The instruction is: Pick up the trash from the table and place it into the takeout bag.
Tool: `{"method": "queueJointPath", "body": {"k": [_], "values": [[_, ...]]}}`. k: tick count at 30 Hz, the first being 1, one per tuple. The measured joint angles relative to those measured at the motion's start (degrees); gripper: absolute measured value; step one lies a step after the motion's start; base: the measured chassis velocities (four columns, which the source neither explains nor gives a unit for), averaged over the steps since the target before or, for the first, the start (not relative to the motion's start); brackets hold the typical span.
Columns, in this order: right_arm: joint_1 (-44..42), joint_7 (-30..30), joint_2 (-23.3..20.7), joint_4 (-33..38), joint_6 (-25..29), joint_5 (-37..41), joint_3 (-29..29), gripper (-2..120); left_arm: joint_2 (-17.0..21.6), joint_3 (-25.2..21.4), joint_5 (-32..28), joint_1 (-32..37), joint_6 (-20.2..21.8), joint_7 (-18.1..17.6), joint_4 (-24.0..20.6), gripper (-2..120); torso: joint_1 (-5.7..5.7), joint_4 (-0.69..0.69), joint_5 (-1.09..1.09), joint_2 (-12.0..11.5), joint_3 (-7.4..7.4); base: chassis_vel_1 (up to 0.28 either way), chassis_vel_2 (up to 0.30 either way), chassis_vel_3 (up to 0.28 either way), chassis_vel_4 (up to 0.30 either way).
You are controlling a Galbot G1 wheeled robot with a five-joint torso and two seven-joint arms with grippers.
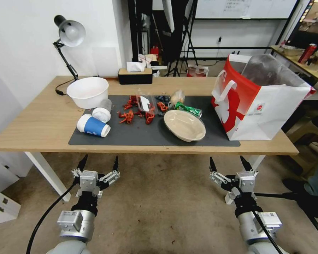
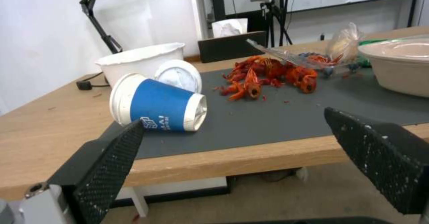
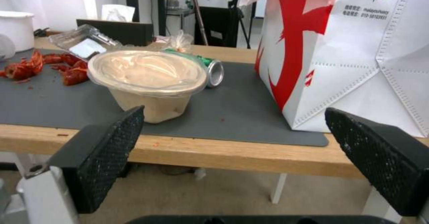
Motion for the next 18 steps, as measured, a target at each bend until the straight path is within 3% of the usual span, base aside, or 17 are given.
{"method": "queueJointPath", "body": {"k": [18], "values": [[0.0,0.0,0.0,0.0,0.0,0.0,0.0,100,0.0,0.0,0.0,0.0,0.0,0.0,0.0,100,0.0,0.0,0.0,0.0,0.0,0.0,0.0,0.0,0.0]]}}
